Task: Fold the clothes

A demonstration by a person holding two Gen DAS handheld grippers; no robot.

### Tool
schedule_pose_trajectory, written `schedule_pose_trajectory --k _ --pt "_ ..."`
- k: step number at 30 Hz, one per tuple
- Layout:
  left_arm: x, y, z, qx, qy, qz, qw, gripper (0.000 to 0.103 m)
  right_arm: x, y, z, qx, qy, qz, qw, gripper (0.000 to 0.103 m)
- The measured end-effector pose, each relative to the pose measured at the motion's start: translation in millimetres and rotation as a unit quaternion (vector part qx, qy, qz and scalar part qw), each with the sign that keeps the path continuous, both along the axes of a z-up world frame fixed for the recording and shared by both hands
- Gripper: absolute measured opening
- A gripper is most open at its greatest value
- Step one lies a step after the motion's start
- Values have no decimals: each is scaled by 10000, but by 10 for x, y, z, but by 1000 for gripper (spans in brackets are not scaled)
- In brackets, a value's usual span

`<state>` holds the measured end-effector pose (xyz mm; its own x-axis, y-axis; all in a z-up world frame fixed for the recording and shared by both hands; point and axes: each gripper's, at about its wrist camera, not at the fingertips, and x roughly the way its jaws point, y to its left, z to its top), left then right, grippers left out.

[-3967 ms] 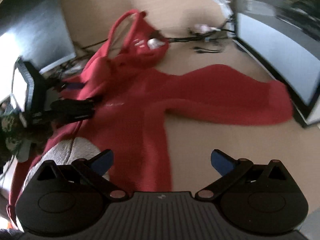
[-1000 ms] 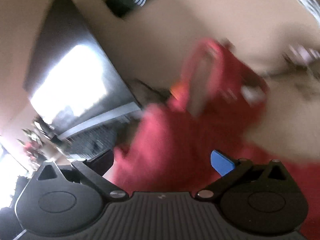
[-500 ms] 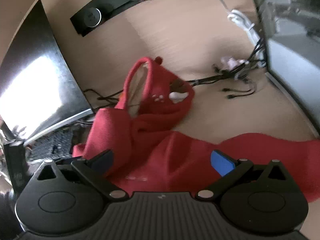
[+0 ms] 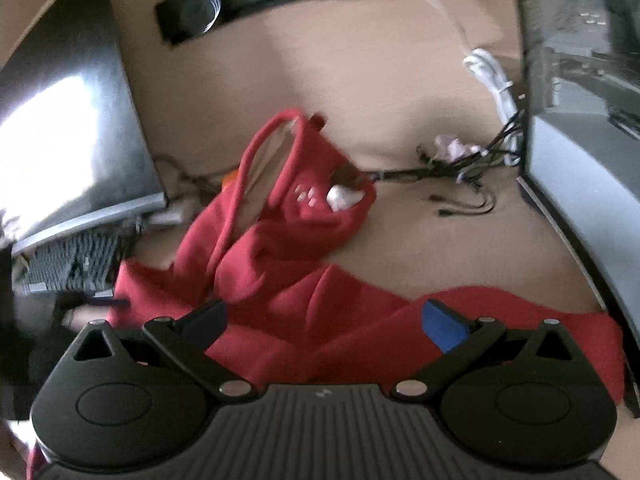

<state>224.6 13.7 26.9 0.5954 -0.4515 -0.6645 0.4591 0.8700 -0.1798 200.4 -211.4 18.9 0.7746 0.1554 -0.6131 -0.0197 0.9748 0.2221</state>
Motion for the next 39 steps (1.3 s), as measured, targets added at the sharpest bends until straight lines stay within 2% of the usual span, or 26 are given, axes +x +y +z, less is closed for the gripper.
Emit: schedule_pose_trajectory --k 3,6,10,11,14,17,19,22,25,27,29,31,32,34,37,39 --pt "268 187 -145 0 114 566 9983 100 -6 251 -148 48 261 408 9988 103" --pt "391 250 -251 -256 260 763 9964 100 -30 416 -225 69 345 672 9971 103" --pt "451 201 -377 -51 93 887 9960 100 48 448 -244 160 458 860 9951 103" --pt "446 204 -378 22 51 863 9963 100 91 433 -252 308 520 934 9938 103" --pt "473 311 -378 28 34 989 9951 100 259 364 -337 1163 715 1170 9837 103" --pt "453 446 -389 66 15 1279 9918 100 452 303 -444 2087 815 1301 9659 103" --pt "440 507 -390 45 37 1382 9904 100 672 294 -539 2443 870 1313 9568 103" --pt "435 526 -380 68 76 1464 9892 100 1001 285 -558 2716 788 1217 9514 103" --pt "436 548 -385 162 104 1646 9862 100 1145 268 -364 2673 332 1288 9544 103" --pt "433 581 -411 164 169 1799 9834 100 1125 292 -273 2120 289 1217 9692 103" --pt "380 594 -388 110 164 1889 9818 100 1022 327 -255 1257 451 1107 9848 103" --pt "282 555 -310 123 20 1869 9823 100 831 316 -313 525 645 958 9919 103" --pt "224 501 -257 166 -79 1800 9835 100 692 270 -352 342 729 866 9930 103" --pt "96 337 -160 189 -252 1518 9879 100 380 113 -400 363 788 592 9945 103" --pt "-100 9 -81 -43 -333 766 9965 100 -53 -224 -411 770 795 -62 9938 103" --pt "-220 -271 -112 -104 -297 179 9993 100 -302 -475 -445 1148 810 -553 9885 103"
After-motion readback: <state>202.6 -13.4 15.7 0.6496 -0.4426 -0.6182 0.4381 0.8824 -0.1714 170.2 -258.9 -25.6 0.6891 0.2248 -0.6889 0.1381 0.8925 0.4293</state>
